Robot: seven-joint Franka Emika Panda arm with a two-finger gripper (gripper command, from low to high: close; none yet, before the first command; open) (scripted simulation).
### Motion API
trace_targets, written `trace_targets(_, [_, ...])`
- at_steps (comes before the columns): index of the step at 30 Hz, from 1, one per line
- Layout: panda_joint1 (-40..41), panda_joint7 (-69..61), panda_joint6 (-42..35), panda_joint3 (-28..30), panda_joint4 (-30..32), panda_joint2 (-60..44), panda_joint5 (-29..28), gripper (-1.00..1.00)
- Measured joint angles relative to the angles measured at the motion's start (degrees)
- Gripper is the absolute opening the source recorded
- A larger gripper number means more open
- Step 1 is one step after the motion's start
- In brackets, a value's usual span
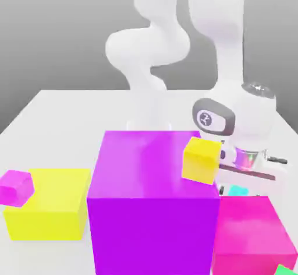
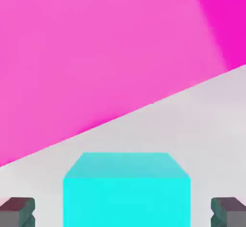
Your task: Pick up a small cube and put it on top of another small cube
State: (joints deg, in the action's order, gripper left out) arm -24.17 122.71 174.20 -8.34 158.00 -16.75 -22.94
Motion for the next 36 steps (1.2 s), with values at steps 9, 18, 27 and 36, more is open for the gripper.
trace_targets(9, [4.99, -8.87, -6.10, -7.77, 2.24, 8.49, 11.75, -1.00])
trace_targets(18, [8.27, -23.21, -22.63, -8.87, -6.97, 16.17, 15.39, -1.00])
trace_targets(27, [11.22, -33.94, -43.60, -6.31, -21.83, 18.98, 9.16, -1.00])
trace_targets(36, [17.47, -35.19, -58.10, 0.27, -27.40, 29.15, 17.94, -1.00])
